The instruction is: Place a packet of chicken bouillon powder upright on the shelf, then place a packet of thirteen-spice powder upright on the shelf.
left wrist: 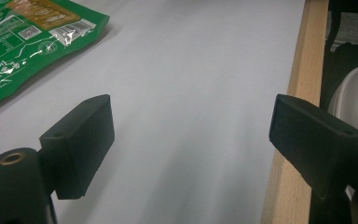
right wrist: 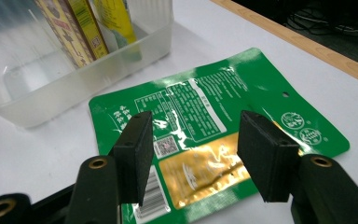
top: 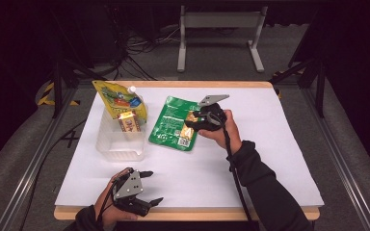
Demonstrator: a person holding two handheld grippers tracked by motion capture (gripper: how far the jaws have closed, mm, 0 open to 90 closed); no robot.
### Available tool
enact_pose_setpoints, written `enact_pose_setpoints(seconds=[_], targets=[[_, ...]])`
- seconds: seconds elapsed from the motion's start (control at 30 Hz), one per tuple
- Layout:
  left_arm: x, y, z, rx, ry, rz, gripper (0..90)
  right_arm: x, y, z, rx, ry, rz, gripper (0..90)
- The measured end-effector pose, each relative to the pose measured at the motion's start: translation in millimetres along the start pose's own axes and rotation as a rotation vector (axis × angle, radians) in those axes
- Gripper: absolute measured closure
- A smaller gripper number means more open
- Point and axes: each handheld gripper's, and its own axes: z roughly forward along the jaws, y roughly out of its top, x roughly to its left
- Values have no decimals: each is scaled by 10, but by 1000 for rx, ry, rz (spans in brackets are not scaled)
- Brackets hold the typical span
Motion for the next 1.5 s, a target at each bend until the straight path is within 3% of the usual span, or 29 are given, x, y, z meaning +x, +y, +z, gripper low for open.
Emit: enact_pose_setpoints(seconds=[0.33,0.47,0.63,0.77,0.83,1.03,1.27,1.5], targets=[[-5,3,15,5,-3,-8,147,-205,-176,-131,-5,-29,22,364],[-1,2,16,5,-5,-7,147,-378,-234,-88,-6,-53,73,347],[12,0,9,0,-1,-5,147,-527,-308,36,-19,-26,168,325],[16,8,11,6,3,0,147,-542,-347,178,1,-6,213,300],[3,16,9,0,1,4,147,-544,-360,257,30,-25,212,283],[-11,15,6,-1,-4,9,147,-631,-421,406,41,-38,305,254],[-14,19,11,-3,-11,13,146,-685,-479,559,69,5,425,241],[-17,33,15,-3,-16,17,146,-643,-464,604,47,63,483,197]])
